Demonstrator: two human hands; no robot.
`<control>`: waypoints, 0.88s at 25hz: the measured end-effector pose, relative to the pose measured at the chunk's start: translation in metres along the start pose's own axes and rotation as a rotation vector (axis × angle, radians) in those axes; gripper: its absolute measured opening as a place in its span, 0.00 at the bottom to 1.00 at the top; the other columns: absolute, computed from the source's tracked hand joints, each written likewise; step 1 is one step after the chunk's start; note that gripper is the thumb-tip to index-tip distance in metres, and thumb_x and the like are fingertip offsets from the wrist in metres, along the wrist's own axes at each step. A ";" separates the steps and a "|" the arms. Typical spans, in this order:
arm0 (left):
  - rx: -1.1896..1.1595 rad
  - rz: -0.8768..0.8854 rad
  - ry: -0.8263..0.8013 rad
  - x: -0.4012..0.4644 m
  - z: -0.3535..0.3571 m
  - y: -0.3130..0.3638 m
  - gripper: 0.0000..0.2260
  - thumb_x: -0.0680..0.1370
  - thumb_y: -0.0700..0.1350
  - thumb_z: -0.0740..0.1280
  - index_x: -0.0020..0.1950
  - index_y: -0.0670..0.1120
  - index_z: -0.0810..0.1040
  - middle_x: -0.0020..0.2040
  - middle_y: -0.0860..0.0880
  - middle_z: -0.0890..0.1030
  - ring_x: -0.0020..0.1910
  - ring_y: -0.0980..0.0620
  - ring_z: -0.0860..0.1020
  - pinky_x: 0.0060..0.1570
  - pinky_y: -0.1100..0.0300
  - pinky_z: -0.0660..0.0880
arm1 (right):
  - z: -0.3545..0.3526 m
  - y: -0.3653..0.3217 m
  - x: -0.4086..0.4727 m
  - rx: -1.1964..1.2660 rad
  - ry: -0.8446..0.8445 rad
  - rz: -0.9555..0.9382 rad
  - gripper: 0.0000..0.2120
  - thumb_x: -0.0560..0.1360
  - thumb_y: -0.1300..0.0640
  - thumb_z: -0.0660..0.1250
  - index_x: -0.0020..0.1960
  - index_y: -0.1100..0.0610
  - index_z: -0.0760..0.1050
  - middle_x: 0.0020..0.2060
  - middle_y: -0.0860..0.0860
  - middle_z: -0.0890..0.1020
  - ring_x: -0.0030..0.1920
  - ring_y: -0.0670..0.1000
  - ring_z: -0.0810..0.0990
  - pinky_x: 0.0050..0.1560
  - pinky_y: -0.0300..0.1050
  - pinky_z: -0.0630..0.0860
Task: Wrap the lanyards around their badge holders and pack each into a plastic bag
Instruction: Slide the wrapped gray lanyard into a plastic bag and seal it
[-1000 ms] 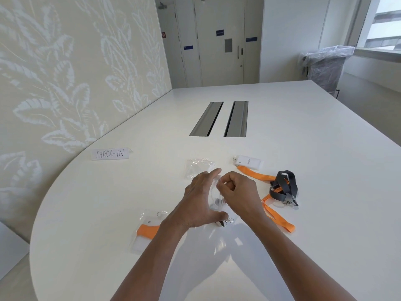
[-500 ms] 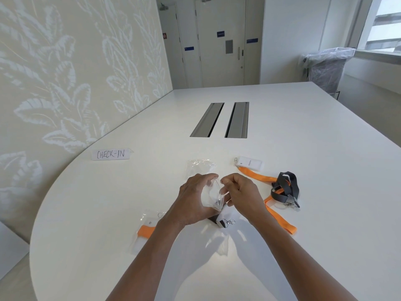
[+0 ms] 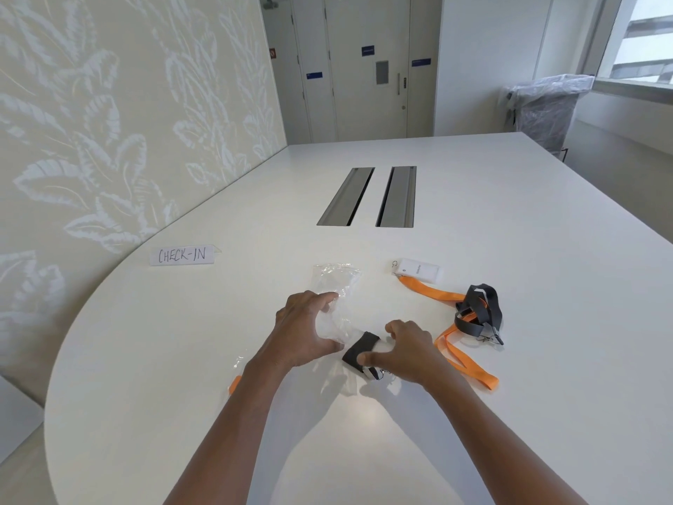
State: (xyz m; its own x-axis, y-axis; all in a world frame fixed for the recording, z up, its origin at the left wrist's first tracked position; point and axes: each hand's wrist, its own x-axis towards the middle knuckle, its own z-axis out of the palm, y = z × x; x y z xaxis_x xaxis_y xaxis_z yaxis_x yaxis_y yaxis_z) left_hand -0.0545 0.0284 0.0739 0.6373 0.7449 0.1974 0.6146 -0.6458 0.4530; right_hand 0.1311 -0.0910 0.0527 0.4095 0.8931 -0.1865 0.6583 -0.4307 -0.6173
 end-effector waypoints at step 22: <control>0.096 -0.029 -0.250 -0.003 0.008 0.001 0.34 0.66 0.54 0.77 0.71 0.58 0.71 0.62 0.59 0.73 0.64 0.55 0.69 0.66 0.52 0.64 | 0.001 -0.020 0.024 -0.066 -0.042 0.120 0.21 0.67 0.45 0.77 0.52 0.57 0.77 0.50 0.54 0.81 0.57 0.57 0.73 0.54 0.52 0.73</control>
State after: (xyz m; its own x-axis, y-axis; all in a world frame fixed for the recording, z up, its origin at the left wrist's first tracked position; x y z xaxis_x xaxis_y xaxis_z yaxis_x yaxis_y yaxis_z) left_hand -0.0522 0.0246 0.0669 0.7062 0.7069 -0.0404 0.6681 -0.6463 0.3687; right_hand 0.1271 -0.0607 0.0605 0.4617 0.8386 -0.2891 0.6469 -0.5414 -0.5370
